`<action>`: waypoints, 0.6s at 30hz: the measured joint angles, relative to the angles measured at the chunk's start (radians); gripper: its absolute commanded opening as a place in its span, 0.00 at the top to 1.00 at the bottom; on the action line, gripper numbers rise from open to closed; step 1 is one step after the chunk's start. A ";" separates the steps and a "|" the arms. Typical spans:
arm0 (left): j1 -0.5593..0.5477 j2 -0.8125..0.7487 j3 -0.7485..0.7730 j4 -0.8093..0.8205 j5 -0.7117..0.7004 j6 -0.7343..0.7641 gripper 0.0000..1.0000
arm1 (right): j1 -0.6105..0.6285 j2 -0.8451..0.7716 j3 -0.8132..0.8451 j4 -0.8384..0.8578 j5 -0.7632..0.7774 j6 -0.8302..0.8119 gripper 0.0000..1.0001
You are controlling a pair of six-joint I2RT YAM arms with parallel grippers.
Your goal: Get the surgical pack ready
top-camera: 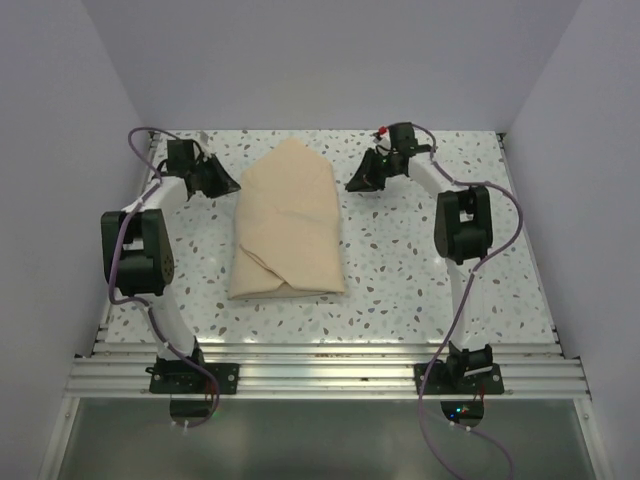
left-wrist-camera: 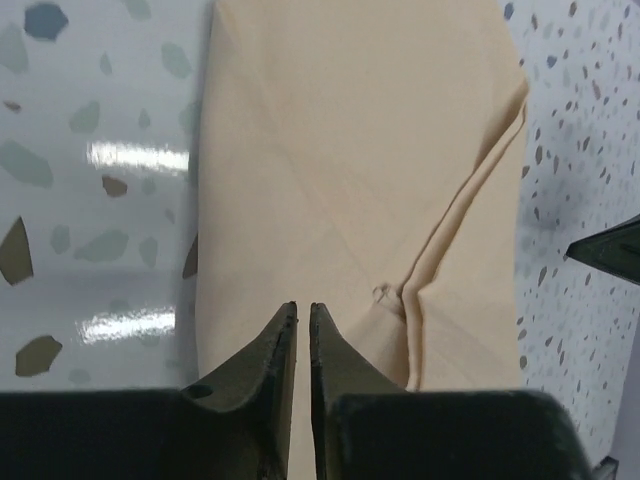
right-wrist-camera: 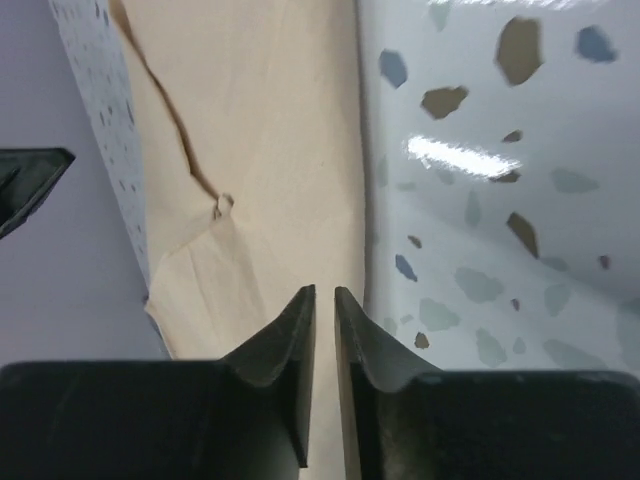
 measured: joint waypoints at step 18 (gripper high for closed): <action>0.006 0.174 -0.037 -0.115 0.134 0.058 1.00 | 0.062 0.032 -0.233 0.167 -0.165 0.079 1.00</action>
